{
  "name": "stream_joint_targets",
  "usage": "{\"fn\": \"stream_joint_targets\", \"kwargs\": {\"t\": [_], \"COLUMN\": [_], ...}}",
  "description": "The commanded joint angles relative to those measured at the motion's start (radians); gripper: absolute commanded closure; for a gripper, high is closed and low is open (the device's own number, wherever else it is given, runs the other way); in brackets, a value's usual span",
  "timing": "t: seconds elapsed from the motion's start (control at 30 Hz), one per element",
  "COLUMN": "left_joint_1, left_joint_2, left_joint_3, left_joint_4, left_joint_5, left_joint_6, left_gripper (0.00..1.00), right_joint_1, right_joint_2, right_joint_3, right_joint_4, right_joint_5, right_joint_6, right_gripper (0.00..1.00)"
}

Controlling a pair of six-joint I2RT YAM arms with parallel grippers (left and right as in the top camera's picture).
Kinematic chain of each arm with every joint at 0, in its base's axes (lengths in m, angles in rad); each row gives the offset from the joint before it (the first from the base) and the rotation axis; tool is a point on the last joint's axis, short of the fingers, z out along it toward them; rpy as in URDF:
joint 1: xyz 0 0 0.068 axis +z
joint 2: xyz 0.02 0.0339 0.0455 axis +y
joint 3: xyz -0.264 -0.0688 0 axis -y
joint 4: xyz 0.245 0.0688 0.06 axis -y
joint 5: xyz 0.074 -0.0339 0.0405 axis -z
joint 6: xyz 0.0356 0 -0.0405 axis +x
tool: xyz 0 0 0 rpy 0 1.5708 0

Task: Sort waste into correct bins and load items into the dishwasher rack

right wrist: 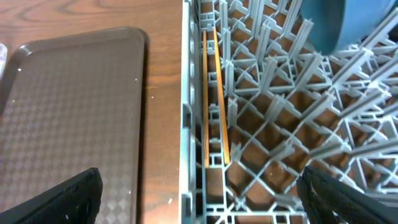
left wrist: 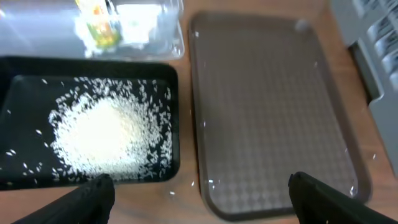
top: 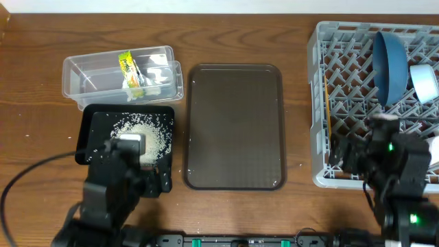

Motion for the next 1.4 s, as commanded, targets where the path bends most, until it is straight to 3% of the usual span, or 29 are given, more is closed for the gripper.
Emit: {"fn": "stream_joint_targets", "kwargs": {"t": [0.0,0.3,0.8,1.03,1.37], "left_joint_1": [-0.004,-0.004,-0.004,-0.004,-0.004], "left_joint_2": [-0.056,-0.072,-0.072,-0.072,-0.072], "left_joint_3": [-0.009,-0.009,-0.009,-0.009,-0.009], "left_joint_4": [0.007,0.007,0.006,0.006,0.006], "left_joint_5": [-0.027,-0.027,-0.027,-0.027,-0.027], "left_joint_6": [-0.002,-0.002,-0.002,-0.002,-0.002], "left_gripper": [0.08,0.07,0.07,0.07,0.07], "right_joint_1": [-0.005,-0.005,-0.002,0.003,0.085], "right_joint_2": [-0.045,-0.057,-0.079,-0.266,-0.608], "right_joint_3": [-0.018,-0.018,-0.025,-0.133,-0.517], "right_joint_4": [-0.041,-0.174,-0.196,-0.031,0.351], "right_joint_5": [-0.005,-0.005,0.003,0.002,0.002], "right_joint_6": [0.002,0.002,0.001,-0.01,-0.01], "right_gripper": [0.01,0.01,0.01,0.01,0.01]}}
